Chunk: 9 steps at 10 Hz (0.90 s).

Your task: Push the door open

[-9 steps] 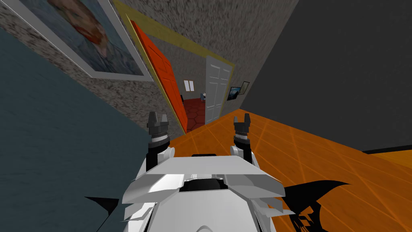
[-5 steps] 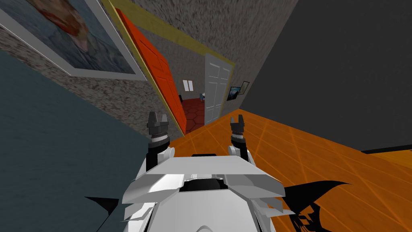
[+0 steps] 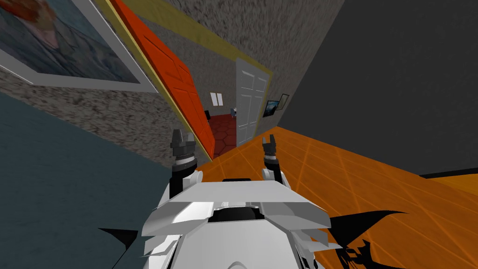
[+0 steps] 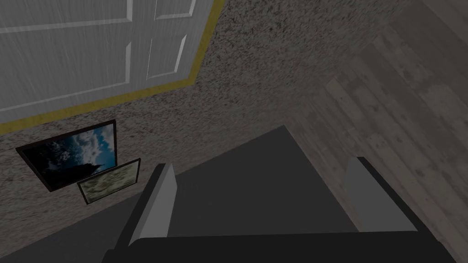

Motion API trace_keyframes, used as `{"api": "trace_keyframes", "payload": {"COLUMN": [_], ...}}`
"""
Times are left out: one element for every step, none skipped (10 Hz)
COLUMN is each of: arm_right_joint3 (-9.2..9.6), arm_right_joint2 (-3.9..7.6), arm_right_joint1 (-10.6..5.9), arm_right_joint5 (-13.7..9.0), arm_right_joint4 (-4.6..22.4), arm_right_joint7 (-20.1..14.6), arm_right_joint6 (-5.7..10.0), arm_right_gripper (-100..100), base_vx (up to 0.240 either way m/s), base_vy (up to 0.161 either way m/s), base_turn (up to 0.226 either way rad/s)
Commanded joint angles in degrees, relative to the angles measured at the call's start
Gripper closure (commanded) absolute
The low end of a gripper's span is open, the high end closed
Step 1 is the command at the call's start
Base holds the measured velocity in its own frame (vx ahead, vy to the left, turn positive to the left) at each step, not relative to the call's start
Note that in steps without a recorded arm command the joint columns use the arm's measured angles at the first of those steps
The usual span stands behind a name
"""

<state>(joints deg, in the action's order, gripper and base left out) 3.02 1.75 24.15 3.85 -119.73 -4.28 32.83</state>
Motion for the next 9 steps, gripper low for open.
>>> {"api": "trace_keyframes", "payload": {"arm_right_joint3": [1.54, 2.38, 3.31, 3.78, 4.72, 5.19, 6.19, 6.71, 7.23], "arm_right_joint2": [0.86, 1.26, 1.63, 1.81, 2.18, 2.36, 2.69, 2.84, 3.00], "arm_right_joint1": [-0.88, -1.48, -2.15, -2.48, -3.15, -3.49, -4.21, -4.58, -4.95], "arm_right_joint5": [-0.12, -0.18, -0.24, -0.27, -0.34, -0.37, -0.44, -0.47, -0.51], "arm_right_joint4": [2.26, 3.76, 5.45, 6.29, 7.98, 8.82, 10.63, 11.56, 12.49], "arm_right_joint7": [-0.24, -0.34, -0.46, -0.52, -0.64, -0.70, -0.83, -0.90, -0.96], "arm_right_joint6": [0.13, 0.37, 0.64, 0.78, 1.05, 1.18, 1.47, 1.62, 1.77], "arm_right_gripper": [-100, -100, -100, -100, -100, -100, -100, -100, -100], "base_vx": [0.172, 0.212, 0.200, 0.158, 0.159, 0.153, 0.134, 0.120, 0.103], "base_vy": [-0.030, -0.021, -0.004, -0.012, -0.026, -0.029, -0.035, -0.027, -0.019], "base_turn": [-0.037, -0.058, -0.044, -0.032, -0.031, -0.031, -0.049, -0.028, -0.028]}}
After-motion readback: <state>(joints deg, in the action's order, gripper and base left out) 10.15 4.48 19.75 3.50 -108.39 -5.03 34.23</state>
